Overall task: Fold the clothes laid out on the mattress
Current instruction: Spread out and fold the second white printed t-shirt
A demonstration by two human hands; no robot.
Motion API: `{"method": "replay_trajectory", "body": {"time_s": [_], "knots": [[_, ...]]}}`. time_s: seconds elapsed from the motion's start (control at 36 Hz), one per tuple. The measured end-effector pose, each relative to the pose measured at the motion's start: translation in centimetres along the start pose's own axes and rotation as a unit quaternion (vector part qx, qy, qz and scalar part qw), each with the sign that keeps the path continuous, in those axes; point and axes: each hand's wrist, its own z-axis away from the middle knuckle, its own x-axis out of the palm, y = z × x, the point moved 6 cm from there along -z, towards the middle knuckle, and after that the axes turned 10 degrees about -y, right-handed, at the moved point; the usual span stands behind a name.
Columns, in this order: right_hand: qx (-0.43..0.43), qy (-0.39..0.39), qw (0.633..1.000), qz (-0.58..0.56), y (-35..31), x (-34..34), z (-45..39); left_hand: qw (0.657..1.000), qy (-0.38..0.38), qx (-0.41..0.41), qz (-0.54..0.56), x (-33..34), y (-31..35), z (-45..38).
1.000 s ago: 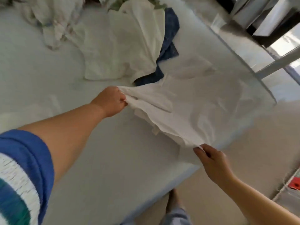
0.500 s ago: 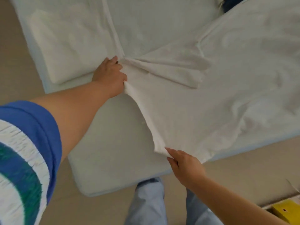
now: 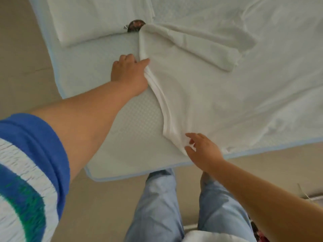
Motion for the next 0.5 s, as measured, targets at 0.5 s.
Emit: {"method": "replay_trajectory", "body": {"time_s": [0.5], "knots": [[0.23, 0.093, 0.951, -0.183, 20.0, -7.1, 5.8, 0.665, -0.181, -0.311, 0.654, 21.2, 14.8, 17.2]]}}
